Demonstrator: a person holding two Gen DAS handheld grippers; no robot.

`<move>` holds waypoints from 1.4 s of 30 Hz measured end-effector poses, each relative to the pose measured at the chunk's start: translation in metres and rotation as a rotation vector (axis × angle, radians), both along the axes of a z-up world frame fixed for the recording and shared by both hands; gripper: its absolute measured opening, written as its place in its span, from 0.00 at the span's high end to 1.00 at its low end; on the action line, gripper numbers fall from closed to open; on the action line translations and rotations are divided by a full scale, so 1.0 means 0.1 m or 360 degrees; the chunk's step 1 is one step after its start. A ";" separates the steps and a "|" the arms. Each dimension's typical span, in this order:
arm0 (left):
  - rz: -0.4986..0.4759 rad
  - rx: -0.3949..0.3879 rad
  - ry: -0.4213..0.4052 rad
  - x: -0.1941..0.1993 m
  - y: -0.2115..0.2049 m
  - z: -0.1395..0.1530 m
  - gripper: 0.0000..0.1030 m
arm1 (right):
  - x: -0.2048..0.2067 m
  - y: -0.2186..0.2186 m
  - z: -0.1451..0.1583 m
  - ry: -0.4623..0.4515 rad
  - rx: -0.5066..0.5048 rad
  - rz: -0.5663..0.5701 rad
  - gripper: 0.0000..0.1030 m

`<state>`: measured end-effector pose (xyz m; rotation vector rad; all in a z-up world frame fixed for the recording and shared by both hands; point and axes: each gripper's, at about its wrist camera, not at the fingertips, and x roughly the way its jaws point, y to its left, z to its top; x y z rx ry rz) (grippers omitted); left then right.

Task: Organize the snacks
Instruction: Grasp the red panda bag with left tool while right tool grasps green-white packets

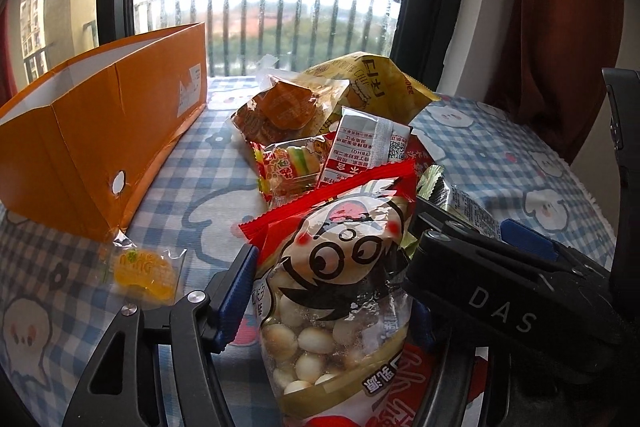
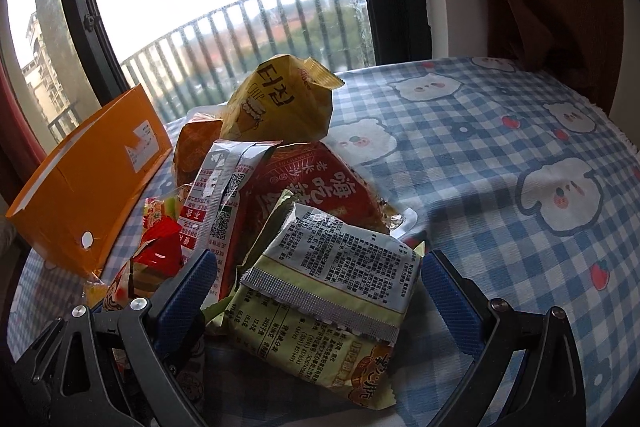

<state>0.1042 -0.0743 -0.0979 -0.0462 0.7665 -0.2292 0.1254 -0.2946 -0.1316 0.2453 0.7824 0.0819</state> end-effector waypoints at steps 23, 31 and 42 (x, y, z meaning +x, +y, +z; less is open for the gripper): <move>0.0006 0.0049 -0.0067 -0.30 0.05 0.05 0.38 | -0.27 0.10 0.05 -0.0032 -0.0042 0.0000 0.22; 0.0004 -0.0003 -0.0113 -0.41 0.08 0.19 0.39 | -0.39 0.14 0.20 -0.0115 -0.0089 -0.0021 0.22; -0.0047 -0.0083 -0.0250 -0.51 0.14 0.53 0.41 | -0.56 0.14 0.59 -0.0291 -0.0129 -0.0094 0.22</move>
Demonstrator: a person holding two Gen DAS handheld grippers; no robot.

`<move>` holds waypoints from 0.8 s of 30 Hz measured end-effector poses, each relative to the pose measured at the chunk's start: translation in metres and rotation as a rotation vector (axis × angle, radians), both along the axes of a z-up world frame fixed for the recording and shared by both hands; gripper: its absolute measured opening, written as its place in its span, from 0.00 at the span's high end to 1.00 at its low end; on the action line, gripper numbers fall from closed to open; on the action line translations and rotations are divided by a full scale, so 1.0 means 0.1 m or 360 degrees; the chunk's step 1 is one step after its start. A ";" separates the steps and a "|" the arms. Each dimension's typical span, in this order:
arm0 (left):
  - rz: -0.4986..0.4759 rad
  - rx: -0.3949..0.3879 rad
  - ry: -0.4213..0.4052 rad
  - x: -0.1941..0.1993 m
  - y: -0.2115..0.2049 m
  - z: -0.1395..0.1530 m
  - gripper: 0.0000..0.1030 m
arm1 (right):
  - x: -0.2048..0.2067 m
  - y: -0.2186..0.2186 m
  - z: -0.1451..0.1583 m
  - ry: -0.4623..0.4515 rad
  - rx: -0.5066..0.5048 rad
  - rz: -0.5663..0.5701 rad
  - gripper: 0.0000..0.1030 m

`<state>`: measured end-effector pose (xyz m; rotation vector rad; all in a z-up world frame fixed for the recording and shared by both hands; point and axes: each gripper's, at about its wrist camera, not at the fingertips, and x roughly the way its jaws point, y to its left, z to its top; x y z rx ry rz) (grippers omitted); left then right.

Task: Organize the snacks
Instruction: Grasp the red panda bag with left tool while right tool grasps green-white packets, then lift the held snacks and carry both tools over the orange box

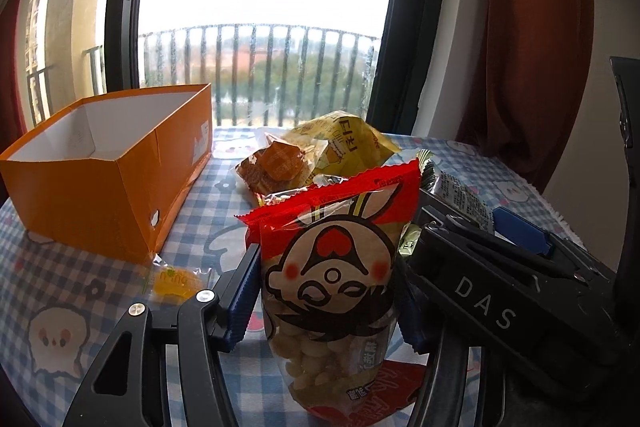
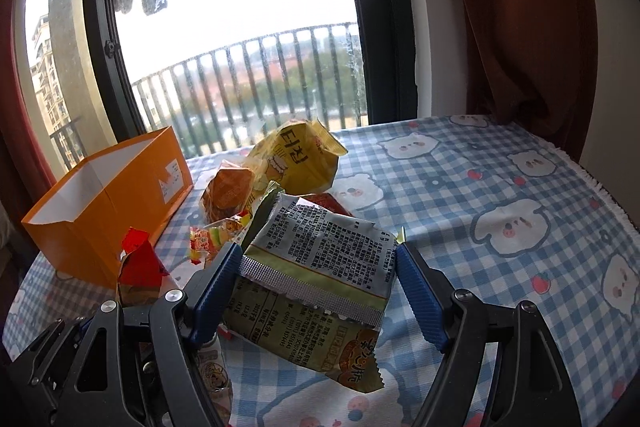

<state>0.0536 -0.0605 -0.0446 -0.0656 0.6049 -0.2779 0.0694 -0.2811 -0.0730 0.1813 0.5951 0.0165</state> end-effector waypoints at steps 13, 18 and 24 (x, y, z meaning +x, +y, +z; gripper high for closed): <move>0.0021 -0.0038 -0.0096 0.02 0.11 0.19 0.46 | -0.03 0.12 0.28 -0.0132 0.0003 0.0019 0.22; 0.0039 -0.0028 -0.0150 0.04 0.15 0.30 0.46 | 0.02 0.17 0.38 -0.0181 0.0017 0.0040 0.23; 0.0066 -0.0015 -0.0214 0.11 0.22 0.40 0.46 | 0.11 0.27 0.53 -0.0250 0.0027 0.0070 0.23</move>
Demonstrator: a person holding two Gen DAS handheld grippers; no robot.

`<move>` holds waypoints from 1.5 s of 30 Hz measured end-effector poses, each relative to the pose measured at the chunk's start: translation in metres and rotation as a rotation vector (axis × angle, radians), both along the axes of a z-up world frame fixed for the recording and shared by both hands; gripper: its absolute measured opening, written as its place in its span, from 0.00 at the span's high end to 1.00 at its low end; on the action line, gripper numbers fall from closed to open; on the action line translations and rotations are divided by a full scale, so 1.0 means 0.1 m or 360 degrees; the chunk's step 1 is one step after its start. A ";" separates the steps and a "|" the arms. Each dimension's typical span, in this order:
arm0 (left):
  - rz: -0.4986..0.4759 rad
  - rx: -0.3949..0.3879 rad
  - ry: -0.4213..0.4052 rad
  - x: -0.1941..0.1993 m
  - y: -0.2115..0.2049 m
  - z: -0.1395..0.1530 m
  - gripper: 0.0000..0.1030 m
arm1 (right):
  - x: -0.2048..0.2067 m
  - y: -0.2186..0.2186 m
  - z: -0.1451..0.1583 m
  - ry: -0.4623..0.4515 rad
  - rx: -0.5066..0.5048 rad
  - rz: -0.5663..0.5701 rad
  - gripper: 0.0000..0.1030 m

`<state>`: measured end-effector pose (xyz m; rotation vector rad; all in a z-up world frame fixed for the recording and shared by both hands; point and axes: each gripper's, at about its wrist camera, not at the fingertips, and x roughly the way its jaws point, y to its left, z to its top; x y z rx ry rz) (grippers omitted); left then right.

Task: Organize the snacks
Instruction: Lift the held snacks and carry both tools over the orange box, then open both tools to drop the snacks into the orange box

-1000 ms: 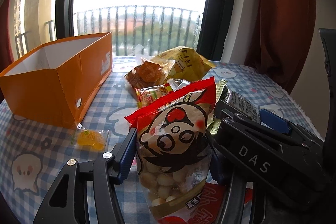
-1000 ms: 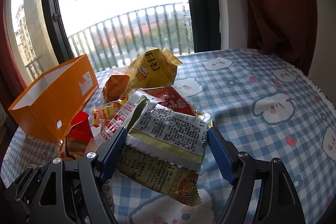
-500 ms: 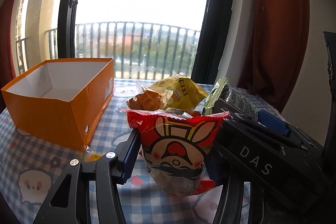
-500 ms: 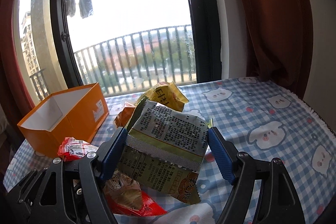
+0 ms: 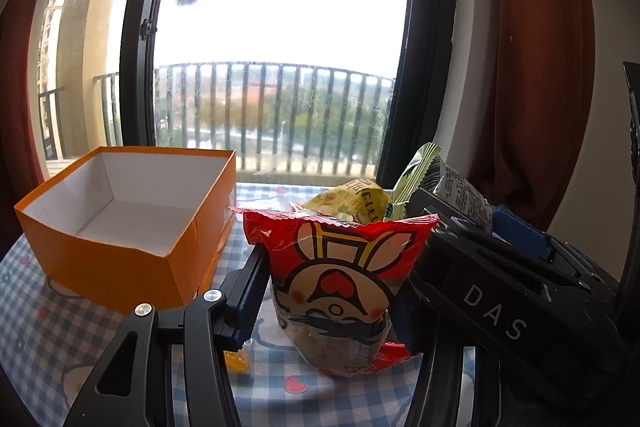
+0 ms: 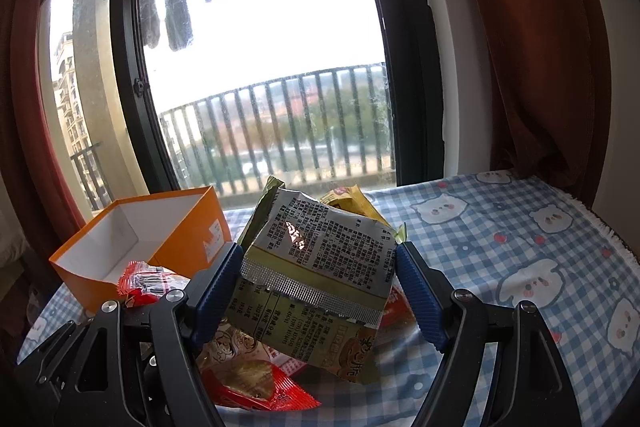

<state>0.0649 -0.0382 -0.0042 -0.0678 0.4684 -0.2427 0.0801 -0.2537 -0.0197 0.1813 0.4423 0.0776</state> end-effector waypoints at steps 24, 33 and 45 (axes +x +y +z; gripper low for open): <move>0.0208 0.0002 -0.0062 0.32 0.66 0.22 0.47 | 0.44 0.94 0.48 -0.0221 -0.0006 0.0184 0.24; 0.0238 -0.0092 0.0062 0.67 0.94 0.13 0.48 | 0.82 1.39 0.48 -0.0174 0.0026 0.0310 0.28; 0.0493 -0.0012 0.0153 0.89 1.35 -0.12 0.52 | 1.06 1.98 0.15 0.0048 0.0004 0.0532 0.28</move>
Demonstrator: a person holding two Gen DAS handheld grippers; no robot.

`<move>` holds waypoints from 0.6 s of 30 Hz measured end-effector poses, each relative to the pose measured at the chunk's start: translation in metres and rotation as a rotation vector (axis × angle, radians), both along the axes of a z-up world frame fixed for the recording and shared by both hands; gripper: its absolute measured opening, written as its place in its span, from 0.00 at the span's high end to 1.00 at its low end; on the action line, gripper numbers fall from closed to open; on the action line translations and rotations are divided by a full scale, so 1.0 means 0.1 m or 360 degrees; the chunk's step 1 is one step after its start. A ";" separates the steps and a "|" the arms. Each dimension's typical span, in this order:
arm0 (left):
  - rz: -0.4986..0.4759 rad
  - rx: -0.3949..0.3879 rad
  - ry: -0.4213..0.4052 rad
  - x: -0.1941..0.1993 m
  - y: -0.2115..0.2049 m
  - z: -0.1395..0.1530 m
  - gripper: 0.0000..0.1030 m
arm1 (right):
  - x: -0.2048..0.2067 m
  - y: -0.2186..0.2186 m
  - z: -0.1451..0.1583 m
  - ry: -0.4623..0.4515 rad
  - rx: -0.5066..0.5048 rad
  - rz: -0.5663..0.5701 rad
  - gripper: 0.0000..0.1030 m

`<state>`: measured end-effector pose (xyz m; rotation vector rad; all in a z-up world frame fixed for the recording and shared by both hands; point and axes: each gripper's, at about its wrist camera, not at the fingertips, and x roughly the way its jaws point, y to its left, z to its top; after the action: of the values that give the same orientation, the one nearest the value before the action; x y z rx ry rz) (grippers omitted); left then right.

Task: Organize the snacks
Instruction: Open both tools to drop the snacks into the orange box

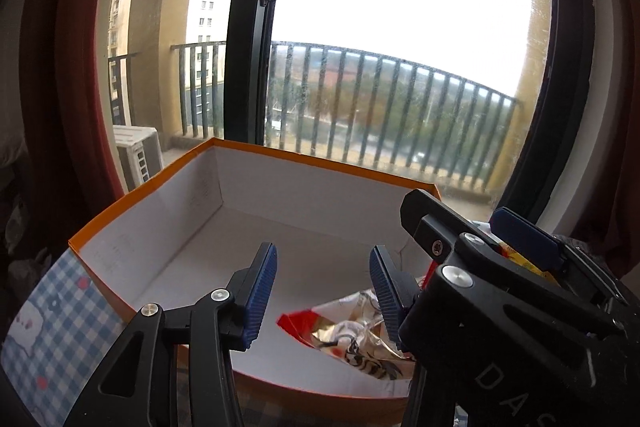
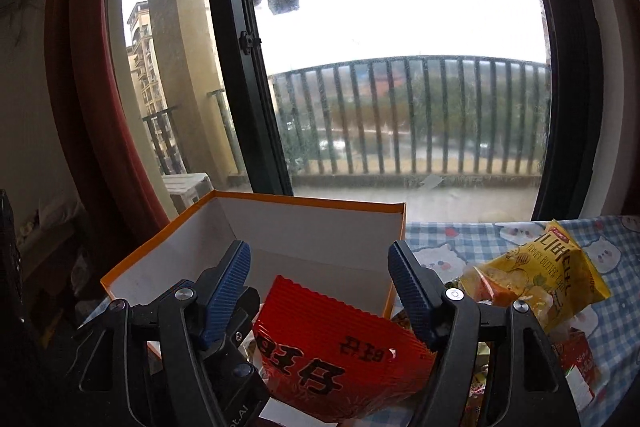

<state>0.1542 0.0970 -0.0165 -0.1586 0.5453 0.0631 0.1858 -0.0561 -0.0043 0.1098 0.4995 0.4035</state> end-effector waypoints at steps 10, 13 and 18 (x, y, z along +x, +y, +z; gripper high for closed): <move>0.0077 -0.0010 0.0031 0.05 0.09 -0.03 0.01 | 0.02 0.09 -0.05 -0.0039 -0.0104 -0.0012 0.00; 0.0069 -0.0008 0.0038 0.02 0.06 -0.01 0.01 | 0.01 0.08 -0.05 -0.0032 -0.0127 -0.0008 0.00; 0.0061 0.0004 0.0022 0.02 0.06 0.01 0.01 | -0.01 0.04 -0.03 -0.0026 -0.0131 -0.0015 0.00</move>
<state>0.1560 0.1034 -0.0154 -0.1663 0.5560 0.1025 0.1852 -0.0519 -0.0077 0.0293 0.4985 0.3736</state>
